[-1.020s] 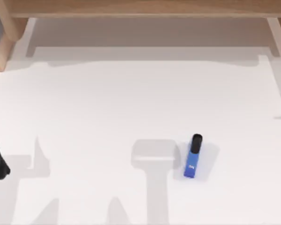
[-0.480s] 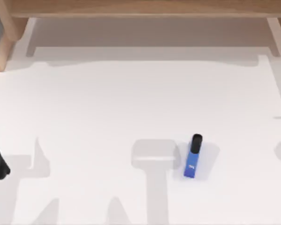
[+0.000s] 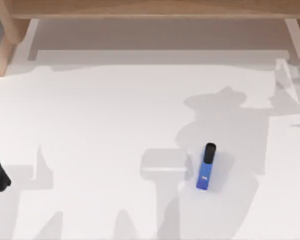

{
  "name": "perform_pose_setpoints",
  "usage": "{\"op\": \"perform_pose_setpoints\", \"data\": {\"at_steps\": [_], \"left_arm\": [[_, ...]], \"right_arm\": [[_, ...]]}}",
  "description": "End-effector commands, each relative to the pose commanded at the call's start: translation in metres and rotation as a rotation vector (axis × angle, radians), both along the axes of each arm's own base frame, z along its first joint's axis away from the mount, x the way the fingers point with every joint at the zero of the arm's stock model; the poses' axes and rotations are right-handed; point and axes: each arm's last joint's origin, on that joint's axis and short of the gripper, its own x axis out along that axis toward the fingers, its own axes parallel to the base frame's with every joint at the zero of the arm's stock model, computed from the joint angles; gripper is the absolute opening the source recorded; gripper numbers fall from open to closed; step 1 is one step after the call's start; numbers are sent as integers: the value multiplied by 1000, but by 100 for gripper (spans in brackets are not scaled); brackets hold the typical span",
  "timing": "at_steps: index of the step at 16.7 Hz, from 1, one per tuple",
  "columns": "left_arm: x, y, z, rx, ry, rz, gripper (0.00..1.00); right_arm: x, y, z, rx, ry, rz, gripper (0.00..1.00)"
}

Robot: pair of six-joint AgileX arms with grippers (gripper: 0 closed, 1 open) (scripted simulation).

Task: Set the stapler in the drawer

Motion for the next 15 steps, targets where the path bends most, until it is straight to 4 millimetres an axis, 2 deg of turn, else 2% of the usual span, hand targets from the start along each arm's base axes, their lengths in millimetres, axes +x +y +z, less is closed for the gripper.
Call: {"op": "perform_pose_setpoints", "data": {"at_steps": [2, 4, 8, 10, 12, 15], "left_arm": [[0, 0, 0, 0, 0, 0, 100], [0, 0, 0, 0, 0, 0, 100], [0, 0, 0, 0, 0, 0, 100], [0, 0, 0, 0, 0, 0, 100], [0, 0, 0, 0, 0, 0, 100], [0, 0, 0, 0, 0, 0, 100]], "right_arm": [[5, 57, -6, 132, 210, -16, 100], [0, 113, -11, 200, 416, -54, 100], [-34, 206, -18, 175, 736, -170, 100], [-54, 240, -20, 120, 833, -231, 100], [-72, 263, -21, 63, 891, -283, 100], [-88, 281, -22, 10, 925, -327, 100]]}}
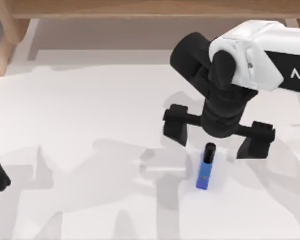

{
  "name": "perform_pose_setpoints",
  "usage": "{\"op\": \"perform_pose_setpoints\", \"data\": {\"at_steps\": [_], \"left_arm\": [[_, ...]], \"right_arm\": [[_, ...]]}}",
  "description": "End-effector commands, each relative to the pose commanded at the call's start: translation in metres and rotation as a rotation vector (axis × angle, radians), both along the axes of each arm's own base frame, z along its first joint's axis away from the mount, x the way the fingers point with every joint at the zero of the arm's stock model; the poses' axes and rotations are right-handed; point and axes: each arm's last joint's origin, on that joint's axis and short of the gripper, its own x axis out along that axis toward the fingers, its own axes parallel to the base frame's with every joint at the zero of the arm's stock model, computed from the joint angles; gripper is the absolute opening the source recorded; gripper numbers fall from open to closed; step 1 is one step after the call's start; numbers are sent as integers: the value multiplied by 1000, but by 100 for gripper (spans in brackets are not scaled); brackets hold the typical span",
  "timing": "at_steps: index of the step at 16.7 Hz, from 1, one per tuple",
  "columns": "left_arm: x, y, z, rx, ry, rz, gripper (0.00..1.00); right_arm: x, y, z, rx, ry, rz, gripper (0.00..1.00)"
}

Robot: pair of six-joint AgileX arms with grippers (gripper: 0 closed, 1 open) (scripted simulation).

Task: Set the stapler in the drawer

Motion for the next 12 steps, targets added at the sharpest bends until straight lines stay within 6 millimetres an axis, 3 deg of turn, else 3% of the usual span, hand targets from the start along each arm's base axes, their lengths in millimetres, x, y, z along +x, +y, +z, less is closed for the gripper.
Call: {"op": "perform_pose_setpoints", "data": {"at_steps": [7, 12], "left_arm": [[0, 0, 0, 0, 0, 0, 100], [0, 0, 0, 0, 0, 0, 100]], "right_arm": [[-1, 0, -1, -4, 4, -3, 100], [5, 1, -41, 1, -4, -1, 100]]}}
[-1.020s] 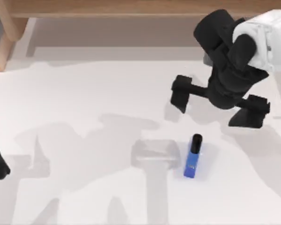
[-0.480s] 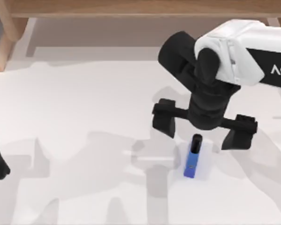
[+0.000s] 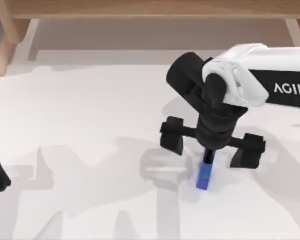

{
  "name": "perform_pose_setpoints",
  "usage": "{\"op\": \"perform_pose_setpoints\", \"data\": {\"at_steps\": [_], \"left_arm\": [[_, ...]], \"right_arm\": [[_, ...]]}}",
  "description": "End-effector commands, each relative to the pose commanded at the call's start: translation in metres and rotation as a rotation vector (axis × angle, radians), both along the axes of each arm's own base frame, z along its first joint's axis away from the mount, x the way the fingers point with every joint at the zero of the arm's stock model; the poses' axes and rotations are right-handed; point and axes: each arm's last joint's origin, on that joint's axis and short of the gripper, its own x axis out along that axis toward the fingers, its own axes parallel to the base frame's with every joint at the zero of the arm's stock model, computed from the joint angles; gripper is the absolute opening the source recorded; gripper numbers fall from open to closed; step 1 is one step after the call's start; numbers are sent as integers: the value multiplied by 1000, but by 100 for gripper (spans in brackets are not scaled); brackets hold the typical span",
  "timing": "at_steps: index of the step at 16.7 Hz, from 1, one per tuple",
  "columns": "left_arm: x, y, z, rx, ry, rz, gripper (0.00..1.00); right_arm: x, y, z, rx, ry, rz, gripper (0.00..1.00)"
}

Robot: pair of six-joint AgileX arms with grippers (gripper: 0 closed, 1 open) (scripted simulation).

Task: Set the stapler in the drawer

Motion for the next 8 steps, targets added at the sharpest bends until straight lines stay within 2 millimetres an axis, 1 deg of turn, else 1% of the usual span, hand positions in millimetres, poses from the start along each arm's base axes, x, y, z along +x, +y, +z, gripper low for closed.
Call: {"op": "perform_pose_setpoints", "data": {"at_steps": [2, 4, 7, 8], "left_arm": [[0, 0, 0, 0, 0, 0, 100], [0, 0, 0, 0, 0, 0, 100], [0, 0, 0, 0, 0, 0, 100], [0, 0, 0, 0, 0, 0, 100]], "right_arm": [[1, 0, -18, 1, -2, 0, 100], [1, -2, -29, -6, 7, 0, 100], [1, -2, -29, -6, 7, 0, 100], [1, -2, -29, -6, 7, 0, 92]]}}
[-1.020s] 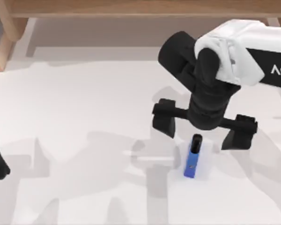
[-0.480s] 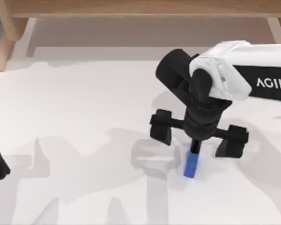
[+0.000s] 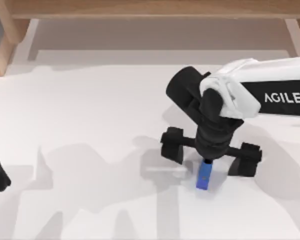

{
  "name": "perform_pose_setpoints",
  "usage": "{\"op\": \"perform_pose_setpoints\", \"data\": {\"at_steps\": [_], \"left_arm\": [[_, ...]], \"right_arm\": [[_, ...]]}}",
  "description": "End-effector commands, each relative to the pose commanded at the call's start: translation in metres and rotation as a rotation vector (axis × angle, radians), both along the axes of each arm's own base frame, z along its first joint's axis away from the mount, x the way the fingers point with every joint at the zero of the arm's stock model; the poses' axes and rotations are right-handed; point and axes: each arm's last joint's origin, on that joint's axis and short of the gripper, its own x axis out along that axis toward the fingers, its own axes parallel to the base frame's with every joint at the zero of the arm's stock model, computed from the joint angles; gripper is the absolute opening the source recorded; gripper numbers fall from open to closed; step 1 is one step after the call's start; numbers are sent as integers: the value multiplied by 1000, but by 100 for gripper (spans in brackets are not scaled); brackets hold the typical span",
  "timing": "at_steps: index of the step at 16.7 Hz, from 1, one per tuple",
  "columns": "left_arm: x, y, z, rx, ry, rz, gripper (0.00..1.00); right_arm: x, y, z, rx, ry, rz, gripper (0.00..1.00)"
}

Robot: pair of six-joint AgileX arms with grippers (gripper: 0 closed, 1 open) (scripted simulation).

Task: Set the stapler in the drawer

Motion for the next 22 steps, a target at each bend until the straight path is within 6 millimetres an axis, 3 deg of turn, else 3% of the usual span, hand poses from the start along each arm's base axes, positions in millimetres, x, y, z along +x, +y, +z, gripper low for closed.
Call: {"op": "perform_pose_setpoints", "data": {"at_steps": [12, 22], "left_arm": [[0, 0, 0, 0, 0, 0, 100], [0, 0, 0, 0, 0, 0, 100]], "right_arm": [[0, 0, 0, 0, 0, 0, 2], [-1, 0, 3, 0, -3, 4, 0]]}}
